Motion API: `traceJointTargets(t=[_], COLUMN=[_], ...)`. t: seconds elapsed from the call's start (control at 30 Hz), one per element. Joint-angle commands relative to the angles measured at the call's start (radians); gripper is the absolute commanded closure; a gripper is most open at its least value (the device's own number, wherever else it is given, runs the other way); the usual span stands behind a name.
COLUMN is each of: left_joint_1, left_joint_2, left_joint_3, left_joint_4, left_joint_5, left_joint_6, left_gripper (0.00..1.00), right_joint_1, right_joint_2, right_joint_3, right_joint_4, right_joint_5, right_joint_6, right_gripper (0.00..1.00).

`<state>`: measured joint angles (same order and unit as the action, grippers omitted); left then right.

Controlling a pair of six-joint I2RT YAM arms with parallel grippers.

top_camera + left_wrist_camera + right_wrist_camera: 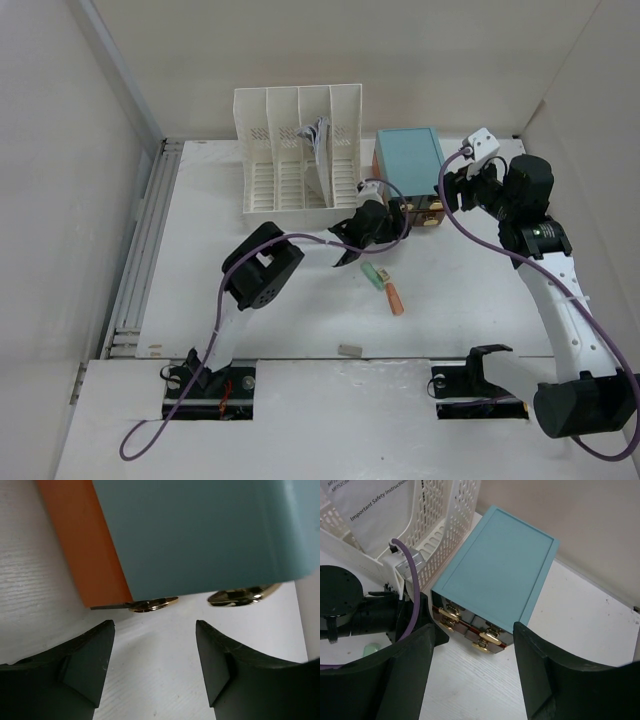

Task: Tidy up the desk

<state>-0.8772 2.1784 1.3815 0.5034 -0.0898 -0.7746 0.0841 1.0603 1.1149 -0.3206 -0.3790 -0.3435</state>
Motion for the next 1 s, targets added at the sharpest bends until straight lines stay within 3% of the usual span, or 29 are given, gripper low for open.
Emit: traceJointTargets(t=[0.0,0.97], left_joint_1=[0.000,0.000], left_joint_2=[0.009,0.078], left_joint_3=[0.056,0.143], left_joint_4=[-0.006,-0.006], left_joint_5=[-0.048,-0.111], left_joint_6=[-0.017,-0.137], left_gripper=[0.39,0.44], right_joint_1=[-0.007,-0.007], right_joint_2=[-0.019,-0.019], right_joint_3=[-0.001,-0.010], right_joint_4=[0.064,0.064], right_joint_5=[-0.004,-0.004], right_joint_6=[0.017,0.008], right_gripper=[0.31,0.31])
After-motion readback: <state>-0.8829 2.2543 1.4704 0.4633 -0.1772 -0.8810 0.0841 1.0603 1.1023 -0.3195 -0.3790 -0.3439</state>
